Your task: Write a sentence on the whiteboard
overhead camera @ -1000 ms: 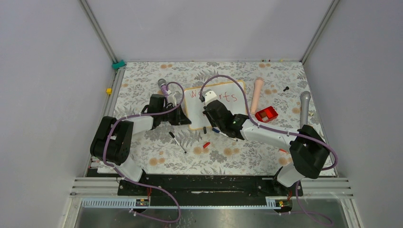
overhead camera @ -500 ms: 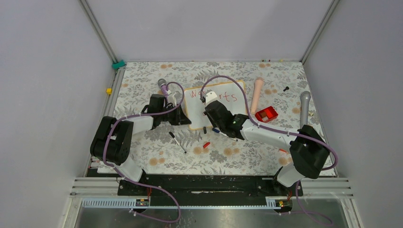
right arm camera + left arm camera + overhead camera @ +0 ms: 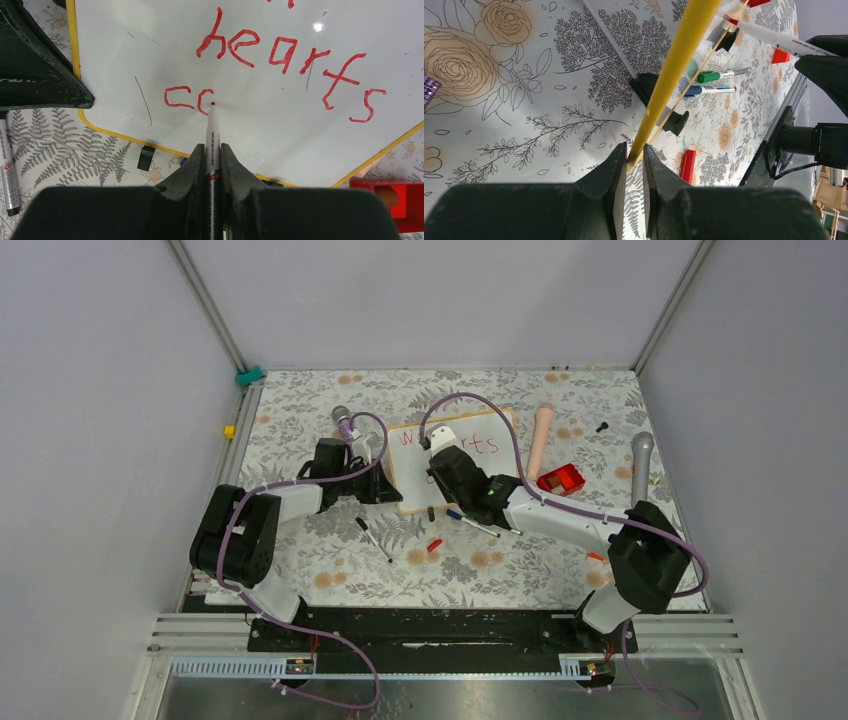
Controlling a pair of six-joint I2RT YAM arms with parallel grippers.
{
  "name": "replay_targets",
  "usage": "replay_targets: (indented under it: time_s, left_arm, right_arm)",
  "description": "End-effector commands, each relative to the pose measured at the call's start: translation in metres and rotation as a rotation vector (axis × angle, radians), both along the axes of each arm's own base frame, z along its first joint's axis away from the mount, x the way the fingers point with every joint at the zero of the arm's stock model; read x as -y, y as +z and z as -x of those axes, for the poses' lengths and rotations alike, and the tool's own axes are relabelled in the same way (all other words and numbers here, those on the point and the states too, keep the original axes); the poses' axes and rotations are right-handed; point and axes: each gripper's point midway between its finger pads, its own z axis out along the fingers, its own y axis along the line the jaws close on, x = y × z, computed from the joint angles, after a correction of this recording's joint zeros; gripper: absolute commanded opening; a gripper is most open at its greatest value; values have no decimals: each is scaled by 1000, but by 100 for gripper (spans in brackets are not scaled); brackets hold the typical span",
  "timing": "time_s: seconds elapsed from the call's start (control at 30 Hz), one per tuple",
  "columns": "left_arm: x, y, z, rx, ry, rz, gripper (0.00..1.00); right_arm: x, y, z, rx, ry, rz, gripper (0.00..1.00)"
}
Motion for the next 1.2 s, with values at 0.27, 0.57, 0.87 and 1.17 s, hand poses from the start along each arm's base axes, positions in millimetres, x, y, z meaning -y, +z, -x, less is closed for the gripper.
replay_targets:
  time_s: [0.27,0.57,0.87,1.17]
  left_arm:
    - [-2,8,-20,60,24,-9,0]
    - [-2,9,-20,63,22,-8,0]
    - [-2,9,-20,61,22,-6,0]
    - [-3,9,-20,61,25,-9,0]
  right_arm:
    - [-4,17,-17,40,-28,-27,0]
    - [-6,20,-18,50,-21,-41,0]
    - [-5,47,-7,101,10,-157,0]
    - [6,45,0,169,2,-230,0]
